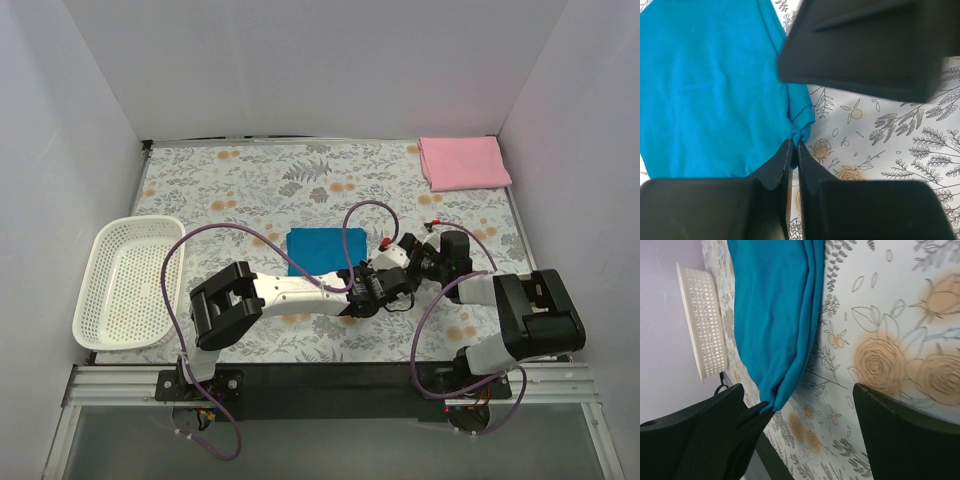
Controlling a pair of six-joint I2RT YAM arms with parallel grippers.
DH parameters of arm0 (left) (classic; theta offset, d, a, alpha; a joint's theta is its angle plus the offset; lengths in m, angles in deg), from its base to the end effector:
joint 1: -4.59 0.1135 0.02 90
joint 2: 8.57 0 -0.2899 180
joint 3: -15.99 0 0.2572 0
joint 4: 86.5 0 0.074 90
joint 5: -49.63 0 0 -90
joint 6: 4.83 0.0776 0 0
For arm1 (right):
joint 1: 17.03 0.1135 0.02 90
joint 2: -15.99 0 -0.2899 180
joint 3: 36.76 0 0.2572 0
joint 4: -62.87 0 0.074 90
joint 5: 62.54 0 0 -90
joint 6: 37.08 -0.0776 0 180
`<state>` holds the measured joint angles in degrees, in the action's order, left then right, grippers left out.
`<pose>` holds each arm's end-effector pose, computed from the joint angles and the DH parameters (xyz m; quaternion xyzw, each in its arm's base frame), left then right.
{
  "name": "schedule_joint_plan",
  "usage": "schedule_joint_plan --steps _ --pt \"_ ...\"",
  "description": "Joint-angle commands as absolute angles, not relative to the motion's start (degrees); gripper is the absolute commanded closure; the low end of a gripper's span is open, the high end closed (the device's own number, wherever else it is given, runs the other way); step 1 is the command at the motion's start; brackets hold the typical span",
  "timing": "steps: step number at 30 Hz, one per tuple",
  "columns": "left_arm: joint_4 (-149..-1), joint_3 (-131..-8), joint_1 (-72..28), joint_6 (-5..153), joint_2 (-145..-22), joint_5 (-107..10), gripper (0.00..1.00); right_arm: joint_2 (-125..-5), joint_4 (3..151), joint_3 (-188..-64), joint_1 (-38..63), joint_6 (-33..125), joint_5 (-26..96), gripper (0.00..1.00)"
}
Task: Fold and stack the t-shirts
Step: Neatly place the folded tshirt to the corner
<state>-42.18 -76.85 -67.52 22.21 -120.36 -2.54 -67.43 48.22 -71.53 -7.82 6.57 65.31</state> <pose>0.1779 -0.3962 0.1783 -0.0013 0.9234 -0.0816 0.3750 0.2578 0.0900 0.1328 0.1217 0.8402 0.4603 0.2594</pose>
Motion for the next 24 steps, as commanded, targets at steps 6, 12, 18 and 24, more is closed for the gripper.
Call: schedule_joint_plan --steps 6,12,18,24 --pt "-43.1 -76.7 -67.5 20.9 -116.1 -1.6 1.0 -81.5 37.4 -74.4 1.2 -1.1 63.9 0.09" --pt "-43.3 -76.5 -67.5 20.0 -115.5 -1.9 1.0 -86.0 35.9 -76.5 4.8 -1.6 62.7 0.19" --pt "-43.5 -76.4 -67.5 19.6 -115.4 -2.7 1.0 -86.8 36.1 -77.1 5.3 0.6 63.3 0.53" --pt "-43.2 -76.6 -67.5 18.9 -114.1 -3.3 0.77 -86.6 37.1 -78.1 5.3 4.0 63.7 0.99"
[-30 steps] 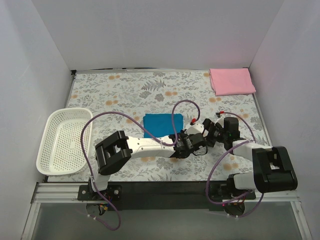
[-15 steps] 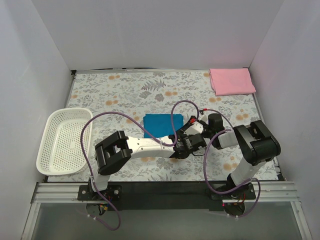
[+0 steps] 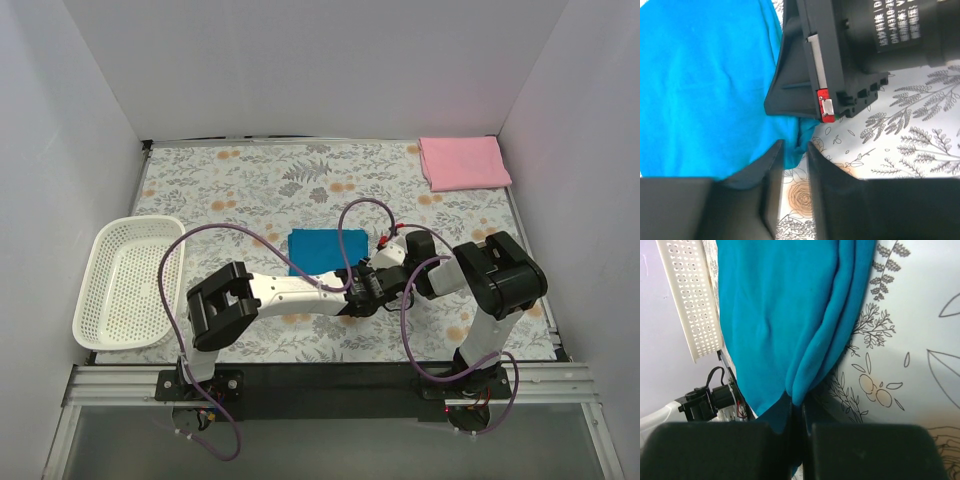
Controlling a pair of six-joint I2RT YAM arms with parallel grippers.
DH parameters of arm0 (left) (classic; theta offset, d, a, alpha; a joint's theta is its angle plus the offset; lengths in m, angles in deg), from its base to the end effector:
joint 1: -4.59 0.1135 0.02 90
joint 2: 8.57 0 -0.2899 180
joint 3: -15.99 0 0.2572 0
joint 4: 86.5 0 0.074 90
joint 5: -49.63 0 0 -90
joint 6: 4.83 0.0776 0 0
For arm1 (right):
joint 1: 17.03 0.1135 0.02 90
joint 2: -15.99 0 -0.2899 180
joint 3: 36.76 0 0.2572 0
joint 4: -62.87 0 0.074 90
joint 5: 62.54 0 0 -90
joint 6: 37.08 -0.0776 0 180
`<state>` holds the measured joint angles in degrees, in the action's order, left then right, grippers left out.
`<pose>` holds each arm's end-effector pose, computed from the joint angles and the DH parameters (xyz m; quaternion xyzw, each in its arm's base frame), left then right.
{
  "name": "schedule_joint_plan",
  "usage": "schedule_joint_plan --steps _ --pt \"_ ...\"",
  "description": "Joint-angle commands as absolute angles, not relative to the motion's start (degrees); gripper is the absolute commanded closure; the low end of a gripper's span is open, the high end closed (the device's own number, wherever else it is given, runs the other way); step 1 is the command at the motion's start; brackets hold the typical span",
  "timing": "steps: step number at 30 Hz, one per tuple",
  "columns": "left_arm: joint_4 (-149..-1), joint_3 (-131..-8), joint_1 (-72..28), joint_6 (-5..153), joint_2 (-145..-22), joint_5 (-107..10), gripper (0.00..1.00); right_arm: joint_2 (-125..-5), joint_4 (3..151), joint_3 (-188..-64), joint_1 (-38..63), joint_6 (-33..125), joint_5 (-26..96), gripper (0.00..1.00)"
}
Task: Fold and stack the t-shirts
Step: Neatly place the folded tshirt to the corner
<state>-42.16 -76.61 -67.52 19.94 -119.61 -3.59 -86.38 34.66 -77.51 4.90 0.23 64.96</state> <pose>0.1764 -0.3953 0.1816 -0.0188 0.9251 -0.0965 0.3668 0.2769 0.1624 0.0957 0.0742 0.8443 0.4972 0.1855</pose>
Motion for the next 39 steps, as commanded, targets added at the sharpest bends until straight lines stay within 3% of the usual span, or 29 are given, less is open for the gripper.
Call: schedule_joint_plan --steps 1,2,6,10,14,20,26,39 --pt "-42.9 -76.8 -67.5 18.7 -113.8 -3.1 0.72 -86.5 37.6 -78.5 5.3 4.6 63.8 0.99" --pt "-41.8 -77.2 -67.5 18.6 -113.6 -2.9 0.6 -86.3 39.1 -79.2 5.3 6.0 63.9 0.99" --pt "-38.4 -78.7 -66.1 17.9 -110.9 -2.7 0.45 -84.8 48.4 -83.4 5.1 12.7 62.1 0.99" --pt "-36.1 -78.3 -61.7 19.7 -106.0 -2.9 0.39 -83.2 63.1 -91.1 4.9 23.8 54.8 0.99" --pt "-36.5 -74.8 -50.2 21.7 -99.1 -5.0 0.35 -84.4 79.3 -101.7 3.9 36.5 45.9 0.99" --pt "-42.4 -60.9 -35.1 23.0 -90.2 -6.5 0.24 -89.9 93.9 -119.7 2.3 47.6 30.3 0.99" --pt "-46.0 -50.8 -30.1 21.4 -86.7 -8.5 0.2 -99.3 102.5 -139.7 -0.4 54.3 19.2 0.99" --pt "-44.8 -51.5 -29.4 21.5 -92.3 -4.7 0.2 -116.9 105.5 -169.0 -7.9 60.7 9.4 0.99"
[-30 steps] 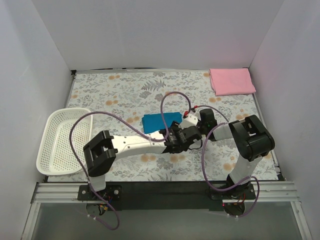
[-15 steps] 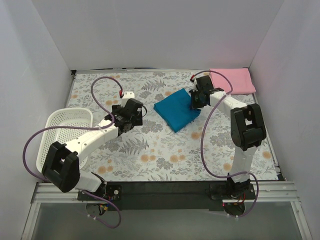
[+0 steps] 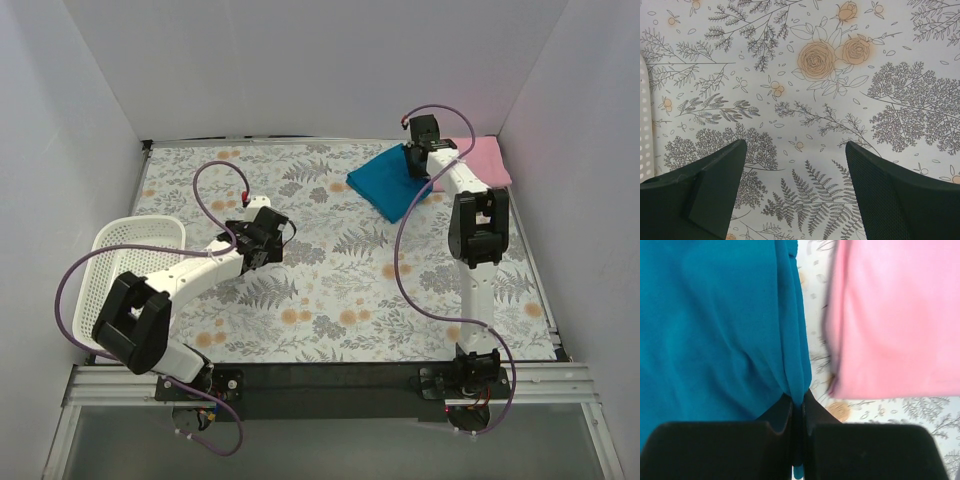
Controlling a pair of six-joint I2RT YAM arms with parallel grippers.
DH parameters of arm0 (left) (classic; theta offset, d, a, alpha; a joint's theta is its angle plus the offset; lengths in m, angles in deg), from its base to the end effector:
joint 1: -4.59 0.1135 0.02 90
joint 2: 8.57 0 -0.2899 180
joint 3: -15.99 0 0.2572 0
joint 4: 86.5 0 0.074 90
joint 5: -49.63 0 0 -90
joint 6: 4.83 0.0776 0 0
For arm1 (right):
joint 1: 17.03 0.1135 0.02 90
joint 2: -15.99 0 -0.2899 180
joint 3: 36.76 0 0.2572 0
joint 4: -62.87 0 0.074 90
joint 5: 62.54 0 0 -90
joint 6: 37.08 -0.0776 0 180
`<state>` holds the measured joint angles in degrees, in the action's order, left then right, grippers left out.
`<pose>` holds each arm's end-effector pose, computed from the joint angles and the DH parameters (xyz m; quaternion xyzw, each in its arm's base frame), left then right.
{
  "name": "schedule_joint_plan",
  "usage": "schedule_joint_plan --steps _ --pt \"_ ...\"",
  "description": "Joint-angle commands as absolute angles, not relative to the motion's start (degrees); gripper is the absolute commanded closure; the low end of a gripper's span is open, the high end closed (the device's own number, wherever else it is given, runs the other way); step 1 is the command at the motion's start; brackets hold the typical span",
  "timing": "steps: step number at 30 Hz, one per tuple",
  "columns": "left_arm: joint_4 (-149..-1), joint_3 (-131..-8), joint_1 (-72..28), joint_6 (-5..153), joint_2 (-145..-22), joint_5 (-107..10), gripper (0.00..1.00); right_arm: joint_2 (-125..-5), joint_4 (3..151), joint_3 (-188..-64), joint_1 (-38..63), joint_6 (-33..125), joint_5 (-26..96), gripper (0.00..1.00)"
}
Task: Fold and stack the t-shirts
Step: Neatly place the folded tshirt to the corner
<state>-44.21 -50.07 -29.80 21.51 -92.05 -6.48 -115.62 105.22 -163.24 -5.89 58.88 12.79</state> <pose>0.2739 -0.1350 0.2050 -0.3070 0.8742 -0.0042 0.3763 0.5625 0.0907 0.1974 -0.0916 0.9209 -0.1026 0.3646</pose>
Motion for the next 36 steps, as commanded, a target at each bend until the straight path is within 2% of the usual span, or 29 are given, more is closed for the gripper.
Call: schedule_joint_plan --steps 1,13,22,36 --pt "-44.8 -51.5 -29.4 21.5 -92.7 -4.7 0.2 -117.8 105.1 -170.0 -9.0 60.3 9.6 0.99" --pt "-44.4 -51.6 -29.4 21.9 -96.3 -5.2 0.21 -116.8 96.7 -174.2 -15.1 58.5 13.4 0.99" --pt "-43.9 -51.9 -29.4 22.0 -97.8 -5.9 0.21 -112.8 93.6 -170.7 -20.6 53.4 15.9 0.99" --pt "-43.7 -52.1 -29.4 22.1 -98.8 -6.2 0.22 -117.1 85.8 -163.9 -28.8 39.0 22.3 0.98"
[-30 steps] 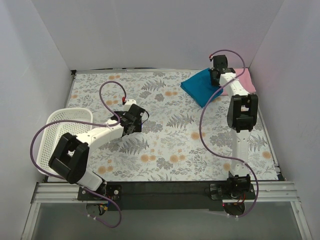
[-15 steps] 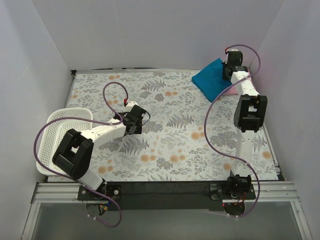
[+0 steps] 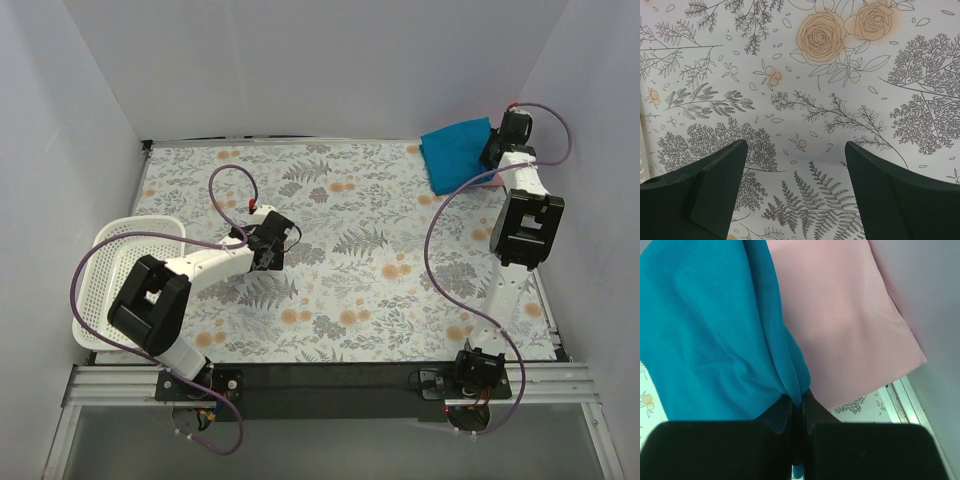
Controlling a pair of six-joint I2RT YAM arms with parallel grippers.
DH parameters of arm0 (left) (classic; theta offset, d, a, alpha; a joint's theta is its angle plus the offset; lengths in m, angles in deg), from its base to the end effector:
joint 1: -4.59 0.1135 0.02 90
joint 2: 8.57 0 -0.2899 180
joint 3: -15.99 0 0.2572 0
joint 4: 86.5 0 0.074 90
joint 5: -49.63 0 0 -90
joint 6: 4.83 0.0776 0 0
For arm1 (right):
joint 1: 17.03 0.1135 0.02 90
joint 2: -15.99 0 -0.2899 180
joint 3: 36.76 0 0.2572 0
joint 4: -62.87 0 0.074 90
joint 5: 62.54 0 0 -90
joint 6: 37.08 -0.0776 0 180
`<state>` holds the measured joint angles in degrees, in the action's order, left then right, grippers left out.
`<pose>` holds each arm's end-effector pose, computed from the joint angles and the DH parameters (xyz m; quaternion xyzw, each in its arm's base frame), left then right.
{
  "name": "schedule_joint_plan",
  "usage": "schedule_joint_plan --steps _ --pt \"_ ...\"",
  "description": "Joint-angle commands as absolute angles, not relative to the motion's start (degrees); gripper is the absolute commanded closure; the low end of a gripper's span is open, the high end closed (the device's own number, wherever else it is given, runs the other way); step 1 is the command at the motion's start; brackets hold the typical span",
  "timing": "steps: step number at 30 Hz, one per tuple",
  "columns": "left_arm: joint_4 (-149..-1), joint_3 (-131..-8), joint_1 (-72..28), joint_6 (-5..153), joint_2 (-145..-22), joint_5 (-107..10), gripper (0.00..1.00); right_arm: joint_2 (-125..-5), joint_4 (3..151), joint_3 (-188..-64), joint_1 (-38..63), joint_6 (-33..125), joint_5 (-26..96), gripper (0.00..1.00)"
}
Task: Fold and stack the t-shirts
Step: Neatly place the folded tshirt to the corner, then reset both grippers
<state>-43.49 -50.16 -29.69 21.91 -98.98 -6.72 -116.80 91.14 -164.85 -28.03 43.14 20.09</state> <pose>0.2805 -0.1391 0.1699 -0.2900 0.8943 0.0452 0.3377 0.5870 -0.1242 0.2230 0.1883 0.8570 -0.0615 0.4758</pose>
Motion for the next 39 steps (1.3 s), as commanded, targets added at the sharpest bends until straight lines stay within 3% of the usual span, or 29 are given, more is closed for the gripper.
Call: schedule_joint_plan --steps 1,8,11,12,15,18,24,28,32,33,35,36,39 --pt "-43.7 -52.1 -29.4 22.1 -99.0 -6.4 0.22 -117.7 85.8 -163.9 -29.4 38.8 22.7 0.98" --pt "-43.4 -52.2 -29.4 22.1 -99.5 -6.3 0.23 -119.2 84.7 -164.0 -31.4 39.0 23.6 0.94" --pt "-43.2 -52.3 -29.4 22.0 -99.9 -6.4 0.23 -119.8 84.5 -165.3 -31.4 41.3 23.3 0.85" --pt "-43.2 -52.2 -29.4 22.0 -100.0 -6.4 0.23 -119.7 84.6 -165.2 -31.4 41.8 23.4 0.74" --pt "-43.0 -52.4 -29.4 21.9 -99.8 -6.0 0.23 -116.2 84.4 -161.8 -31.3 41.8 20.6 0.61" --pt "-42.9 -52.6 -29.4 21.6 -99.4 -5.6 0.23 -112.7 84.0 -158.5 -30.7 41.4 17.2 0.52" --pt "-42.4 -52.9 -29.4 21.1 -96.8 -5.0 0.23 -100.9 83.9 -149.2 -26.7 43.1 9.3 0.37" --pt "-42.5 -52.6 -29.4 20.4 -92.1 -4.4 0.23 -88.8 83.9 -140.6 -24.1 42.5 3.9 0.33" --pt "-42.9 -52.2 -29.4 19.5 -86.7 -3.2 0.22 -75.6 85.2 -129.7 -23.4 39.6 6.9 0.32" --pt "-43.0 -52.1 -29.4 19.3 -85.7 -2.8 0.22 -69.5 85.8 -125.1 -23.4 39.0 7.6 0.11" --pt "-43.1 -51.7 -29.4 18.1 -81.5 -2.4 0.22 -63.1 86.8 -121.3 -23.4 40.3 10.1 0.09" --pt "-43.0 -51.6 -29.4 17.9 -79.9 -2.4 0.22 -59.9 87.3 -119.7 -23.4 41.0 11.4 0.02" --pt "-40.8 -51.6 -29.4 15.9 -73.3 -3.6 0.22 -44.5 91.8 -115.2 -23.4 42.3 15.9 0.02"
